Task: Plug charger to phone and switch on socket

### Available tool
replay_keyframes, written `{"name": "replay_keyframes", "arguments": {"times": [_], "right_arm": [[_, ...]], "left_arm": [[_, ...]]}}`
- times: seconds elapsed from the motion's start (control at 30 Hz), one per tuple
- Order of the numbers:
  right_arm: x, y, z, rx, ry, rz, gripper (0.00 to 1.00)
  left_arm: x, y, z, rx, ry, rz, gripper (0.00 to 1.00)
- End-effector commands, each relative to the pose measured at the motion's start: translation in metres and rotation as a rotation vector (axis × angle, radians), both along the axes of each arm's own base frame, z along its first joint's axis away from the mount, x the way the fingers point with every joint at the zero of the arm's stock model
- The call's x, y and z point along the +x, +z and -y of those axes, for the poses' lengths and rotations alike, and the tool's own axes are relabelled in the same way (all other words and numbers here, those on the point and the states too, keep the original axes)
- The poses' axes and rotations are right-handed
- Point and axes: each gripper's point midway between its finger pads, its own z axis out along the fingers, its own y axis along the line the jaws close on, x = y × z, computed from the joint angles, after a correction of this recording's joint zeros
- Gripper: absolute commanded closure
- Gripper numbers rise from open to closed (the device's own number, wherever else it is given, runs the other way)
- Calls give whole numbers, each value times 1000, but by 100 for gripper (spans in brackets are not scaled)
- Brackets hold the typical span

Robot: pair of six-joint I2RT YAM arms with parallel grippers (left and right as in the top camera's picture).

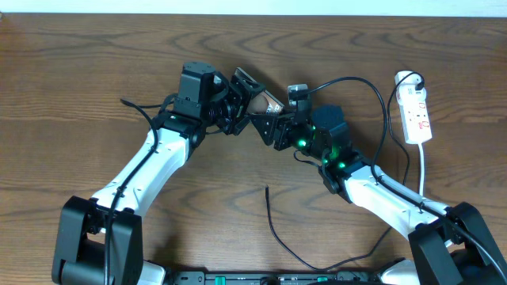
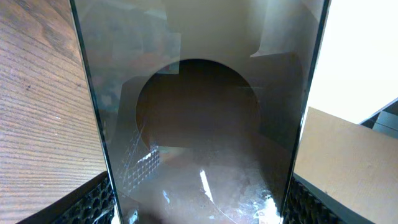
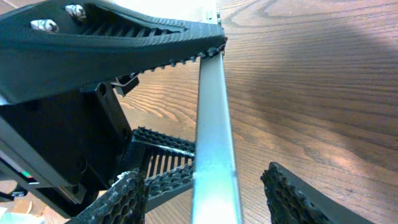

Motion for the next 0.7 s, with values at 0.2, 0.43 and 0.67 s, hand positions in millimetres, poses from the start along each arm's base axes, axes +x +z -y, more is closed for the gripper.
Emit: {"name": "replay_keyframes", "arguments": {"times": [0.2, 0.43, 0.67], "right_arm": [[3, 5, -3, 1, -8, 9, 68], [3, 4, -2, -2, -11, 7, 93], [3, 3, -2, -2, -11, 5, 99]], "left_arm": [[-11, 16, 19, -29, -61, 35, 93], [-11, 16, 19, -29, -61, 35, 93], [-11, 16, 19, -28, -60, 34, 52]]}}
